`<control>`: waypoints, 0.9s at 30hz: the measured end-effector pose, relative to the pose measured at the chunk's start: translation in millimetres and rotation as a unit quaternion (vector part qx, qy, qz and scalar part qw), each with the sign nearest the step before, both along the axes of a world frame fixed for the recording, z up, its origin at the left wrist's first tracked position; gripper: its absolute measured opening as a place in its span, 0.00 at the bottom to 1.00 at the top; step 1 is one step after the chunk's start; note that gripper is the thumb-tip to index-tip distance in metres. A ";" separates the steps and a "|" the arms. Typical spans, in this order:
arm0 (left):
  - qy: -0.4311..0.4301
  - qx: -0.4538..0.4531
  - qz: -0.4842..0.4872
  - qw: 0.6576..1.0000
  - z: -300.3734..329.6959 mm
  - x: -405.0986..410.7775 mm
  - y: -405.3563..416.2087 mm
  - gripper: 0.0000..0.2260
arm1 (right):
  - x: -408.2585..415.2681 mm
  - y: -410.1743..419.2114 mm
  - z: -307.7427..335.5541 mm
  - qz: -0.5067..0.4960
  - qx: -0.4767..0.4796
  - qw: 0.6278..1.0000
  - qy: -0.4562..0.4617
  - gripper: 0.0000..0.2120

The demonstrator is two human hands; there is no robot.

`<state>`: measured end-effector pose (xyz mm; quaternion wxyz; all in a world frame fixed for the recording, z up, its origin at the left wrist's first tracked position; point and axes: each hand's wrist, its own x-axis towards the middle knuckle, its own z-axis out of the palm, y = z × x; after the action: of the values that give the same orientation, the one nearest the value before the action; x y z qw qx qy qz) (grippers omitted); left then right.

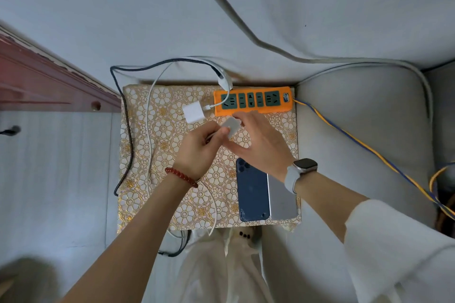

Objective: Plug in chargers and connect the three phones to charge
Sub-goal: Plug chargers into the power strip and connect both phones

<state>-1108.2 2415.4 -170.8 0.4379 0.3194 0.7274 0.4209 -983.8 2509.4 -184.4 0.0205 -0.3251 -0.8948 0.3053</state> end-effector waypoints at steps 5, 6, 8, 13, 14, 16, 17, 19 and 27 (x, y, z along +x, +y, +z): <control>-0.018 -0.015 0.004 1.000 3.4 2.8 -6.3 0.12 | 1.1 3.6 -3.4 0.009 0.090 0.996 -0.019 0.21; -0.026 -0.020 0.014 0.999 3.4 2.0 -8.0 0.11 | 3.7 6.7 -5.6 0.012 0.099 0.995 -0.033 0.21; -0.035 -0.034 0.035 0.998 1.7 -1.1 -12.2 0.10 | 11.3 17.8 -8.9 0.009 0.112 0.991 -0.071 0.22; -0.036 -0.065 0.036 0.997 -5.4 0.6 -23.6 0.08 | 33.1 60.1 -9.8 -0.027 0.140 0.983 -0.119 0.20; -0.042 -0.070 0.028 0.996 -7.5 1.2 -25.3 0.08 | 35.0 67.9 -9.7 -0.037 0.125 0.985 -0.111 0.20; -0.049 -0.084 0.001 0.995 -12.0 1.0 -28.5 0.08 | 35.4 80.0 -10.5 -0.066 0.062 0.994 -0.068 0.21; -0.041 -0.092 -0.004 0.995 -14.2 -0.1 -29.2 0.09 | 34.5 83.6 -11.0 -0.076 0.027 0.996 -0.045 0.22; -0.013 -0.102 0.034 0.994 -18.1 -4.1 -26.2 0.09 | 33.1 88.6 -14.5 -0.067 -0.017 0.997 -0.021 0.23; 0.093 -0.042 0.117 0.988 -8.5 -23.5 29.4 0.09 | 28.2 111.6 -25.9 -0.097 -0.162 0.982 0.016 0.22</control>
<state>-1131.8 2444.8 -179.2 0.3286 0.2511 0.8145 0.4069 -955.6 2621.0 -210.3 0.0110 -0.4042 -0.7973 0.4482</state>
